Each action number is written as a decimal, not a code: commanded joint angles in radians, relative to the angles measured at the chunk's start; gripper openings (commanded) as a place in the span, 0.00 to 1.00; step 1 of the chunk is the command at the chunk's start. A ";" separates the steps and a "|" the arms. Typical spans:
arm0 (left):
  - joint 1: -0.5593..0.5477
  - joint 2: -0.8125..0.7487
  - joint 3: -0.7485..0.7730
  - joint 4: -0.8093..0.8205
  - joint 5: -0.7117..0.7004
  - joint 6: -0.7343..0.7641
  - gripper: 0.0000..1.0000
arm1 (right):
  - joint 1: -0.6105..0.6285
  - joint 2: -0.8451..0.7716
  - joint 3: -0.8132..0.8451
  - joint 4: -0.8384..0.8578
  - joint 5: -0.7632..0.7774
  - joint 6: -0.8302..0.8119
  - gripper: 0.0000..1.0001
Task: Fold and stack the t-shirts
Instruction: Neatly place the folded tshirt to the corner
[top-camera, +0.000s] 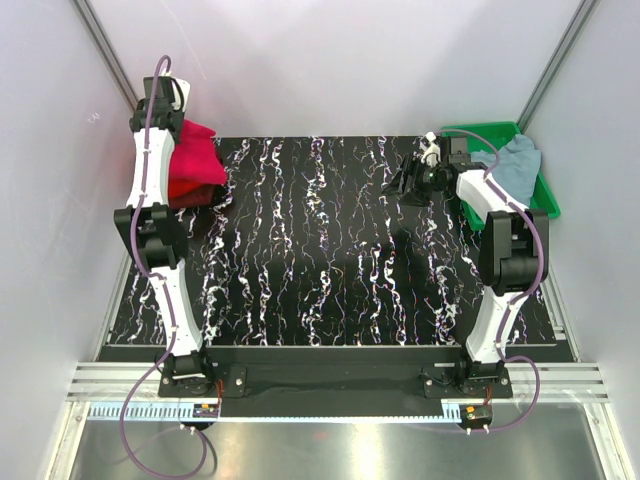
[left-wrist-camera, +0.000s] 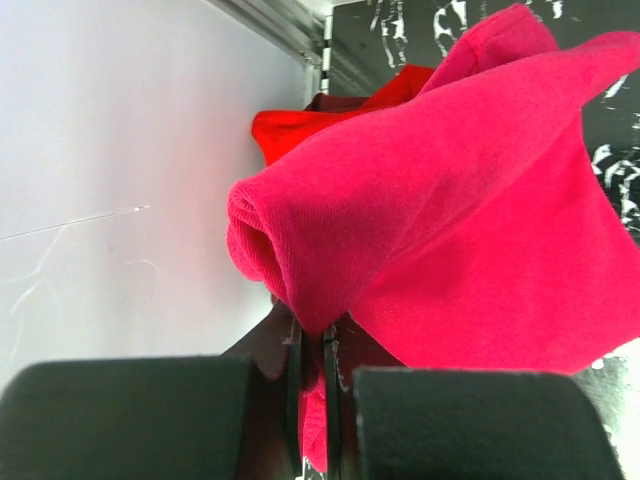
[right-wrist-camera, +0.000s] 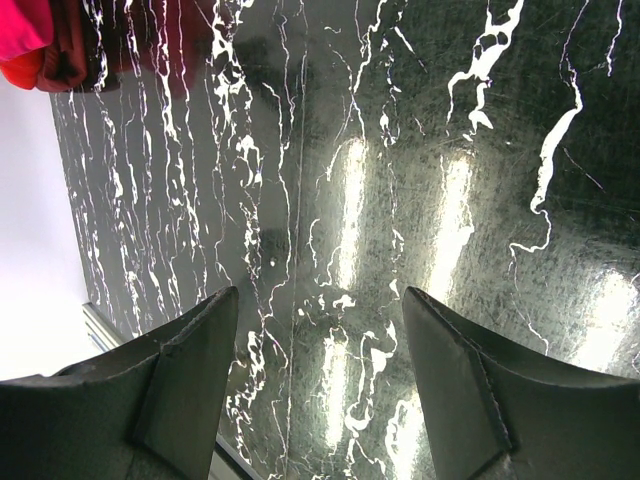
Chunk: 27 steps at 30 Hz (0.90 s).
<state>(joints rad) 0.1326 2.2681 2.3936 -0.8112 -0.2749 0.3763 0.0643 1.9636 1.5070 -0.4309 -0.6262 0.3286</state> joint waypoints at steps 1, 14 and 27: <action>0.027 -0.036 0.052 0.099 -0.070 0.033 0.00 | -0.004 -0.071 -0.008 0.034 0.005 -0.008 0.74; 0.006 -0.123 0.075 0.044 0.052 -0.020 0.00 | -0.006 -0.069 -0.013 0.041 0.005 0.001 0.74; -0.030 -0.163 0.085 0.053 0.036 -0.005 0.00 | -0.006 -0.086 -0.028 0.044 0.002 0.001 0.74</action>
<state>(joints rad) 0.0944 2.1807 2.4252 -0.8352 -0.2180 0.3637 0.0643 1.9457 1.4857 -0.4160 -0.6220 0.3340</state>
